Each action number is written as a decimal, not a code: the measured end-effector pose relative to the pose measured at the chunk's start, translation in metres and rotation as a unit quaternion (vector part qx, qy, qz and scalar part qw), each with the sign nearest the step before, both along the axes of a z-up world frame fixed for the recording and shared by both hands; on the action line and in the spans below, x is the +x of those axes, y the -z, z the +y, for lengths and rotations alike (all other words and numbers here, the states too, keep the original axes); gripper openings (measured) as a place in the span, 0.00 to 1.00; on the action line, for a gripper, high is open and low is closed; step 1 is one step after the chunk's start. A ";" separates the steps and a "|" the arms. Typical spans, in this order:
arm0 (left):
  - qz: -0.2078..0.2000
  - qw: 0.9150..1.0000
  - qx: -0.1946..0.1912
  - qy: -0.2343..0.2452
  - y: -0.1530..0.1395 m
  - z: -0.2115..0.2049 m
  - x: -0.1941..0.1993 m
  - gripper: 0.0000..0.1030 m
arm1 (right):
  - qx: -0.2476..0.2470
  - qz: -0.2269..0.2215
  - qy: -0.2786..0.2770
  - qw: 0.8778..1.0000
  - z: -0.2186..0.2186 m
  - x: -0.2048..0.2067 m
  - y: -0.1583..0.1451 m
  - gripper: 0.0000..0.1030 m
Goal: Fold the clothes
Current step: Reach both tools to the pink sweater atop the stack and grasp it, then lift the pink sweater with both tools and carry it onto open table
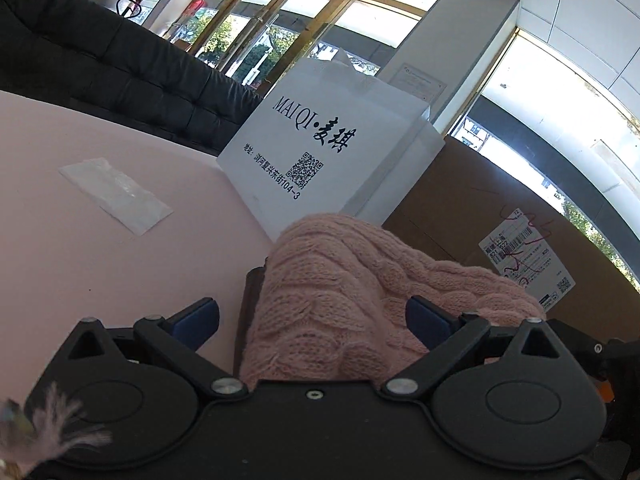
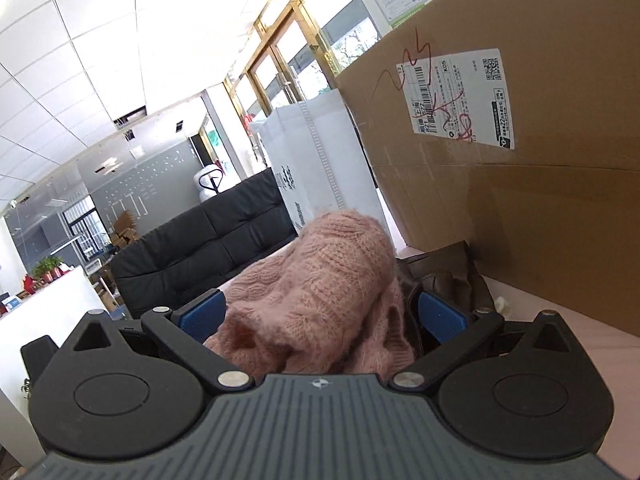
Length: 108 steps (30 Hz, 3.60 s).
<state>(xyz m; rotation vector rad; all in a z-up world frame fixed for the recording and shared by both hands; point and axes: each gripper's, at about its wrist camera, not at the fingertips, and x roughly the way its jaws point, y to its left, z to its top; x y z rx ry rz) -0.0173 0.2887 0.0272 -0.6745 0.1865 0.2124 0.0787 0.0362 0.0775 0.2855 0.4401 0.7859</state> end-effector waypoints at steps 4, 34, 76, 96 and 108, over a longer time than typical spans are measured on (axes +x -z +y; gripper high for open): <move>-0.011 0.999 0.030 0.035 0.000 -0.010 0.001 0.84 | -0.025 0.012 0.004 1.000 0.021 0.014 0.011 0.74; -0.085 0.927 0.044 0.361 -0.026 -0.230 -0.078 0.39 | 0.060 -0.075 0.136 0.986 -0.235 -0.169 -0.015 0.30; -0.004 0.828 0.308 0.469 0.015 -0.427 -0.082 1.00 | 0.155 0.071 0.327 0.930 -0.391 -0.223 0.082 0.88; -0.069 0.896 0.146 0.413 -0.007 -0.340 -0.063 0.35 | 0.093 0.144 0.256 0.951 -0.370 -0.196 0.098 0.88; -0.129 0.938 0.141 0.289 -0.034 -0.282 -0.079 0.32 | 0.013 0.025 0.281 0.959 -0.377 -0.232 0.078 0.14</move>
